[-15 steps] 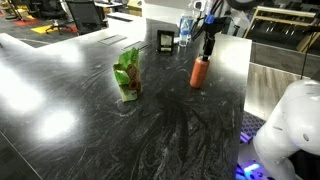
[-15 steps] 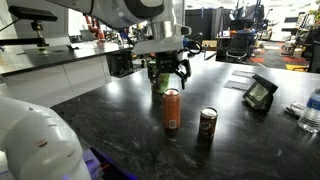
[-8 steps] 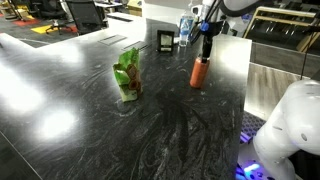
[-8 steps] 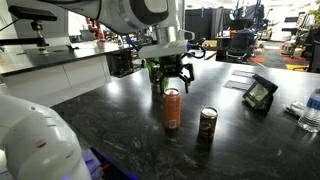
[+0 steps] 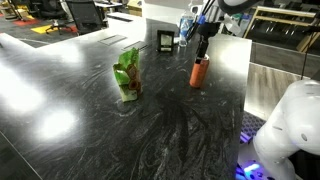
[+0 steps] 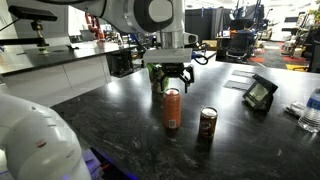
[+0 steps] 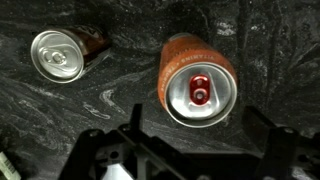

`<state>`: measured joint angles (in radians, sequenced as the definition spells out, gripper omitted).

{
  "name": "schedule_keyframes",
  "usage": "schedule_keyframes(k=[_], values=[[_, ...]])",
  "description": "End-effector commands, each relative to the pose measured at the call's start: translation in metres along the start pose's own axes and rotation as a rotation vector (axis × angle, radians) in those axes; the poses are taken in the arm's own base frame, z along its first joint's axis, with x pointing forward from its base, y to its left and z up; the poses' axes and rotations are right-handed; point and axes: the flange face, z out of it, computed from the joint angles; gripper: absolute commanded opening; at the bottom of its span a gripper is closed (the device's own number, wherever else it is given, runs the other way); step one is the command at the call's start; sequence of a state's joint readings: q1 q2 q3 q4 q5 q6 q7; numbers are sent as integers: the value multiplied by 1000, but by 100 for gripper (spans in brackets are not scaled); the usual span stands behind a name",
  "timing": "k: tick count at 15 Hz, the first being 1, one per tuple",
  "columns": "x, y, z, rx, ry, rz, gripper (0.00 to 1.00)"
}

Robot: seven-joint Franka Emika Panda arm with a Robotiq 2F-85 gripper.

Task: Lay the orange can on the counter

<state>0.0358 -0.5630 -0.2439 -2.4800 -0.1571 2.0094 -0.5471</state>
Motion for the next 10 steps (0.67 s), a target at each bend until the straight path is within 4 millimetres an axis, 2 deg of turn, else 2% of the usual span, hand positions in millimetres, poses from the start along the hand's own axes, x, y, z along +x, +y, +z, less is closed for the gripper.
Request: schedule_keyframes(k=[1, 6, 10], values=[[1, -5, 10, 82, -48, 0, 100], [-4, -4, 17, 45, -152, 35, 100], [-1, -3, 26, 21, -172, 30, 100]])
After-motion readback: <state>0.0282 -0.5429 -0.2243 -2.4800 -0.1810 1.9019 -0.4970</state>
